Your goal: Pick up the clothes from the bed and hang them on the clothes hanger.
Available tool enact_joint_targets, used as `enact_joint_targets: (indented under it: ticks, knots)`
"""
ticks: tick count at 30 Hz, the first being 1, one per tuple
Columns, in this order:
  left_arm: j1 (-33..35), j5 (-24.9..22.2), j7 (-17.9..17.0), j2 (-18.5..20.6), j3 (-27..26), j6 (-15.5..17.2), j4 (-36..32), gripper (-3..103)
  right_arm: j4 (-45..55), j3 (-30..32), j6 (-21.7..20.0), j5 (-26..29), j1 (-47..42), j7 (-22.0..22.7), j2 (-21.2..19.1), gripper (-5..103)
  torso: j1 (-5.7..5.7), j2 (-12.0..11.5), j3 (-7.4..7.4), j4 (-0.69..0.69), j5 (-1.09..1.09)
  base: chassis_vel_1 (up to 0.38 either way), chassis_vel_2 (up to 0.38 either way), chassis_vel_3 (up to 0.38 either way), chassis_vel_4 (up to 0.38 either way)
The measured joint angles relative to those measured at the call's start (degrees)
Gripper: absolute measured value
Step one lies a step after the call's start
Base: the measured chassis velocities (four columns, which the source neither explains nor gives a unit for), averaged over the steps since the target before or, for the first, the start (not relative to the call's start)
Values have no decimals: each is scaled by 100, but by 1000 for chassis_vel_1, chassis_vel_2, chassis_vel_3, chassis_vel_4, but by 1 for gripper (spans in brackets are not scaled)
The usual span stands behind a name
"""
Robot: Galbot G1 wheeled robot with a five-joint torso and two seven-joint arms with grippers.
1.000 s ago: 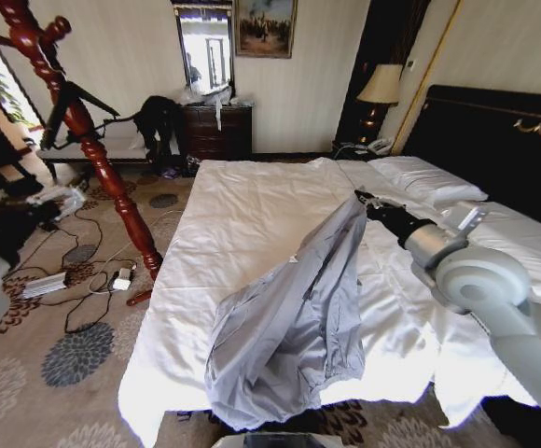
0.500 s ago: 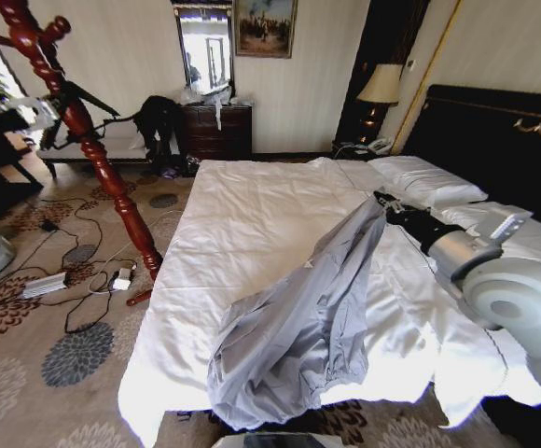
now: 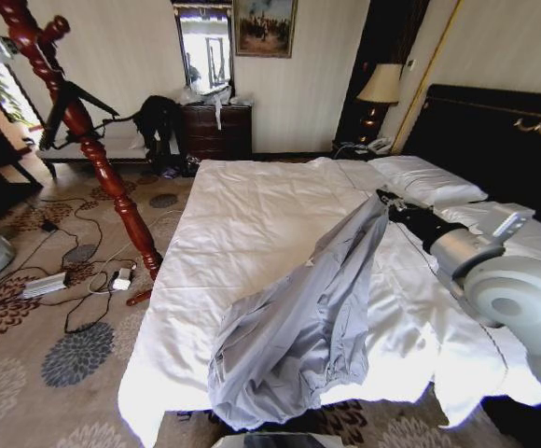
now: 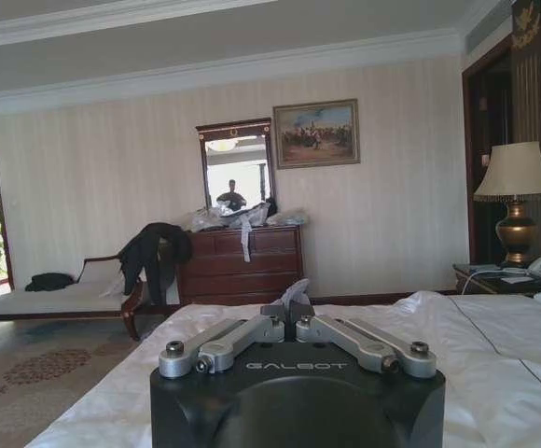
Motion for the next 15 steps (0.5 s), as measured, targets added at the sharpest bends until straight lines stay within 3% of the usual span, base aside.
enact_joint_targets:
  ticks: [5,15]
  knots:
    - [48,11,143,253,111,236,566,100,-72,-72,9,-23,68,-127,0,1,0,0,0,-3,1,0,0,0,0]
    - [276,90,584,684,273,365,1403,100,-70,-131,35,54,96,-204,33,1,0,0,0,0,0,0,0,0,0]
